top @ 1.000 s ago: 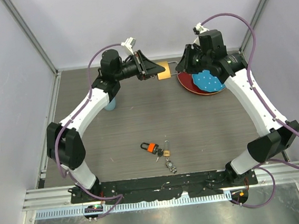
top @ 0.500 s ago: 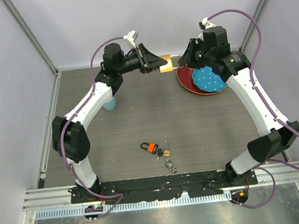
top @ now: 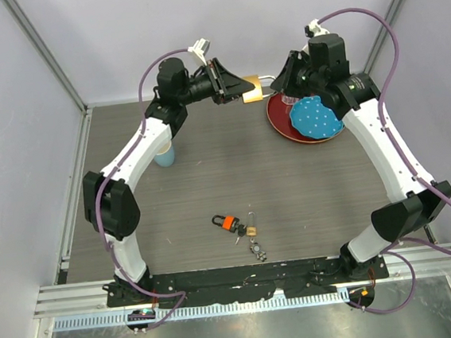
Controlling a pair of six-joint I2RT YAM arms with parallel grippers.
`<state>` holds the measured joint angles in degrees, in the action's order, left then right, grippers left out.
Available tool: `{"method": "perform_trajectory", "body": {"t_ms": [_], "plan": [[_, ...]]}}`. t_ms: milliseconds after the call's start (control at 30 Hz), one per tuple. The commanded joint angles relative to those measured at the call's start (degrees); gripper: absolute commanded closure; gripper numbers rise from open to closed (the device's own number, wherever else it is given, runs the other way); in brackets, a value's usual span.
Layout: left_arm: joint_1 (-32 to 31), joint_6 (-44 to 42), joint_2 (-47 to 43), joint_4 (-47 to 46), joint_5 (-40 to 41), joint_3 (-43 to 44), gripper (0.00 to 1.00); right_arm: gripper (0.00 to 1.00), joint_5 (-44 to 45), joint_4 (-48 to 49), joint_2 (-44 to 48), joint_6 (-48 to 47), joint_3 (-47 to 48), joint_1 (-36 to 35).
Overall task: Lock with the key
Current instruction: Lock the lock.
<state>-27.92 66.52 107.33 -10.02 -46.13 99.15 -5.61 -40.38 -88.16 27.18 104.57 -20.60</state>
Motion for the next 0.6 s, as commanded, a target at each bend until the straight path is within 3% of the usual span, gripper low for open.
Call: {"method": "perform_trajectory", "body": {"t_ms": [0, 567], "plan": [[-15.1, -1.8, 6.8, 7.0, -2.2, 0.6, 1.0, 0.98, -39.7, 27.5, 0.4, 13.0, 6.5, -10.5], [-18.4, -1.7, 13.0, 11.3, -3.4, 5.7, 1.0, 0.98, -41.2, 27.9, -2.5, 13.1, 10.5, -13.5]]}}
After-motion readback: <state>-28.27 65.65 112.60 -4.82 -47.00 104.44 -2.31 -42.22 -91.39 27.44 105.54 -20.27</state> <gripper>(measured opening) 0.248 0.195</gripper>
